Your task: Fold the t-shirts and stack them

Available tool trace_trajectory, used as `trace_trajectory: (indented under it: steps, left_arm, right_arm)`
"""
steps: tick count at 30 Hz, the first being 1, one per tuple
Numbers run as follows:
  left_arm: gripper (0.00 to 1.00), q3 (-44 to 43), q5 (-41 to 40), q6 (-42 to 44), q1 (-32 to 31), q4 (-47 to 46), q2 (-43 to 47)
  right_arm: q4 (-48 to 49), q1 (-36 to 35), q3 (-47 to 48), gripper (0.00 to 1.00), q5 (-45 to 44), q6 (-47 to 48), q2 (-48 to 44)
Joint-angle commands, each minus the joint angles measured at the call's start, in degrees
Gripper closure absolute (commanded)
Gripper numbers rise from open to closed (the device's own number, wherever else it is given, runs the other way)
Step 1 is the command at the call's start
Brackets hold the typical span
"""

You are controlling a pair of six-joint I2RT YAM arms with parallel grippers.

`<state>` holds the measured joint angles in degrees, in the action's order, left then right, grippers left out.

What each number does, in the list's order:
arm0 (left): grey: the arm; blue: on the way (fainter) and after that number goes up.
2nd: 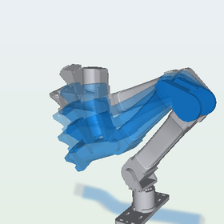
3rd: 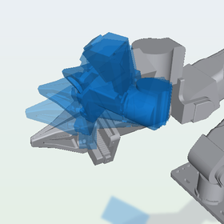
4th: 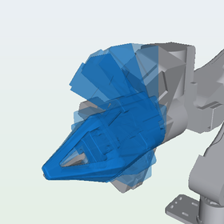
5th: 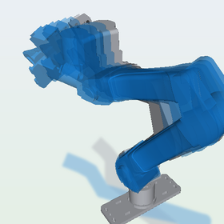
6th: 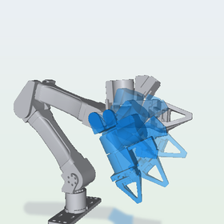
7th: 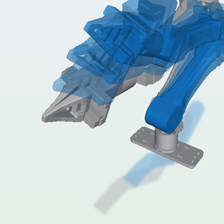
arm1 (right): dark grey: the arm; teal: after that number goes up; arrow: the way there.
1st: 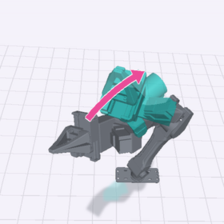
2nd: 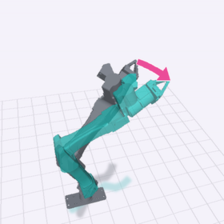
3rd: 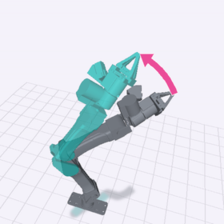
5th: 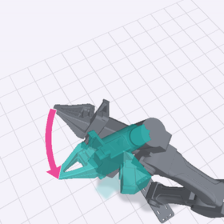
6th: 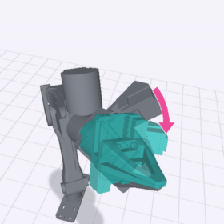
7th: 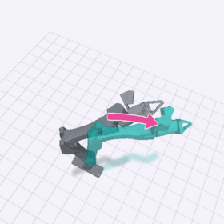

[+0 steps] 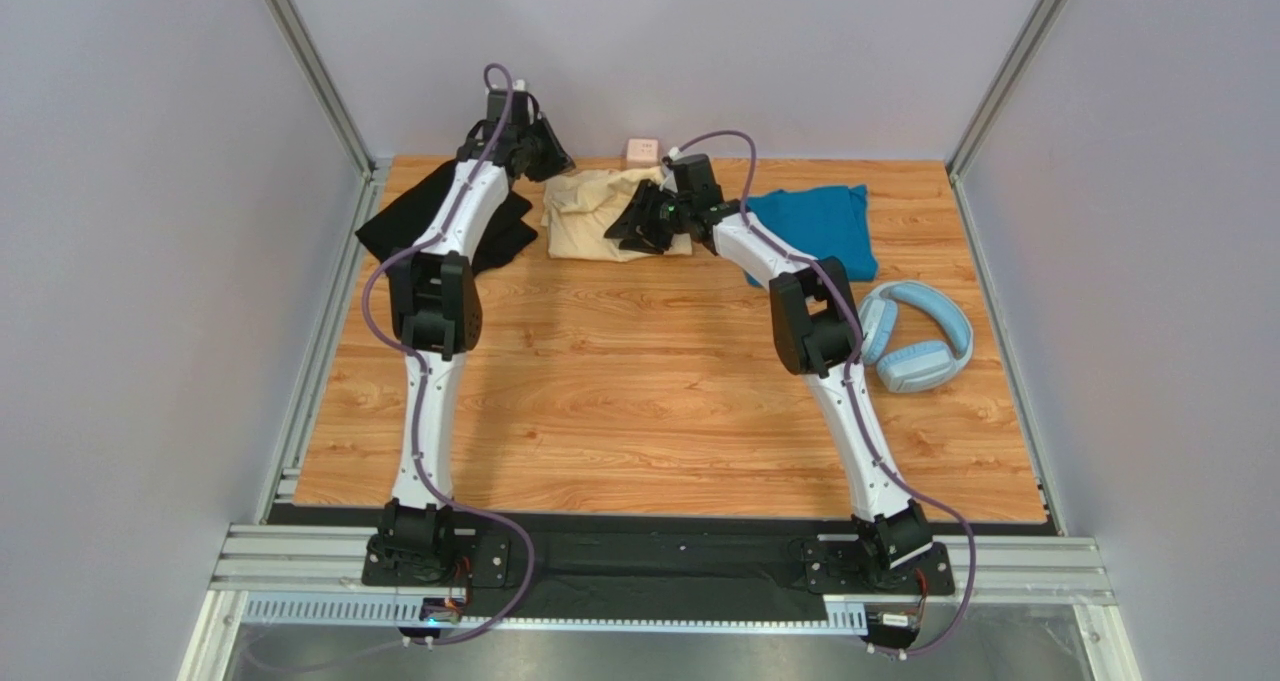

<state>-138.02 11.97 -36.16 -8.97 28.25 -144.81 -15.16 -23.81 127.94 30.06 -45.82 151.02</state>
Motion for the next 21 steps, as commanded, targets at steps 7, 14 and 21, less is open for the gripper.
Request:
trace_trajectory:
  steps: [7,14,21]
  left_arm:
    - [0.82,11.6,8.3,4.6,-2.7,-2.6,12.6]
    - [0.87,15.3,10.3,5.7,-5.3,-2.5,10.4]
    - [1.00,8.6,8.7,4.3,-5.4,-1.3,3.8]
  right_arm:
    - [-1.6,0.7,-1.1,0.56,-4.6,-2.5,0.4]
    - [-4.3,0.8,-1.5,1.00,-6.1,-1.8,0.5]
    - [-8.5,0.7,-1.3,1.00,-7.0,-0.4,0.4]
